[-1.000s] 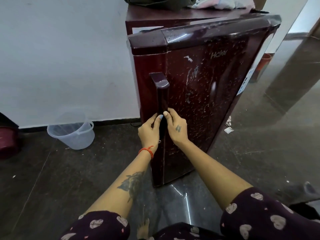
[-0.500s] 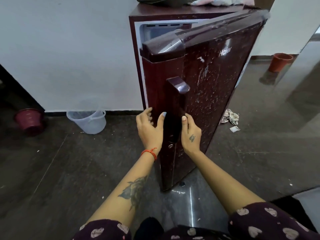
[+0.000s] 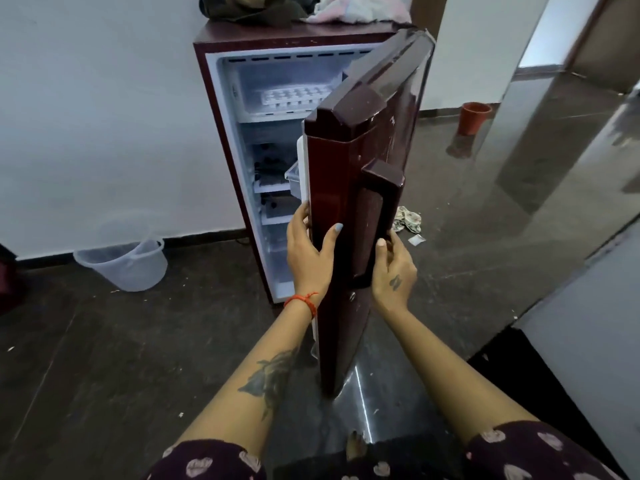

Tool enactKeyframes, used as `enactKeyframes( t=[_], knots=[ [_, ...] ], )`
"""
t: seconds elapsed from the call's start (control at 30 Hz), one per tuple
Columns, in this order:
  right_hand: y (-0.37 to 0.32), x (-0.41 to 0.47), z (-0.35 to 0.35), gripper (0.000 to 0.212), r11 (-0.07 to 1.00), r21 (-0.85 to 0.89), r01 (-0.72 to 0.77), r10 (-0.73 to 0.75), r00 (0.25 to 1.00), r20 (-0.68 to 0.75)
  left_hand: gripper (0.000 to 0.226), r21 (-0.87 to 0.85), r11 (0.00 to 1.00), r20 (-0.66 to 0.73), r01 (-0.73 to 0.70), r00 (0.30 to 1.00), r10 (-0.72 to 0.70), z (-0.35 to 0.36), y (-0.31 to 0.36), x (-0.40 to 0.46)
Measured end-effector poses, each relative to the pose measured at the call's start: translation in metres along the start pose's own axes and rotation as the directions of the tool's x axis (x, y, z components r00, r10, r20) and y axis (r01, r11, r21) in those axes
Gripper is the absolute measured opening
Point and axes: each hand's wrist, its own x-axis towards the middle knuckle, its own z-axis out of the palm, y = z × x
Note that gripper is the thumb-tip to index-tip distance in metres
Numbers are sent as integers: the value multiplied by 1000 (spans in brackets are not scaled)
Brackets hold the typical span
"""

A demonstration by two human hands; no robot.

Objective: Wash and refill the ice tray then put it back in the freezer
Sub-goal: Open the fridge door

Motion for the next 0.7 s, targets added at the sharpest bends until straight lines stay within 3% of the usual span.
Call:
enactKeyframes(
  t=[0.17, 0.33, 0.47, 0.7],
  knots=[
    [0, -23, -20, 41, 975, -50, 218, -224, 952, -207, 59, 27, 1000, 66, -12, 998, 10, 7, 3, -12],
    [-2, -23, -28, 44, 906, -127, 404, -420, 896, -146, 42, 62, 998, 126, -14, 992, 6, 22, 12, -22],
    [-2, -16, -38, 64, 912, -99, 398, -405, 912, -60, 39, 35, 999, 177, 16, 984, -22, 37, 19, -30],
    [16, 2, -79, 79, 908, -128, 398, -403, 915, -11, 33, 38, 998, 178, 53, 982, -59, 70, 36, -53]
  ],
)
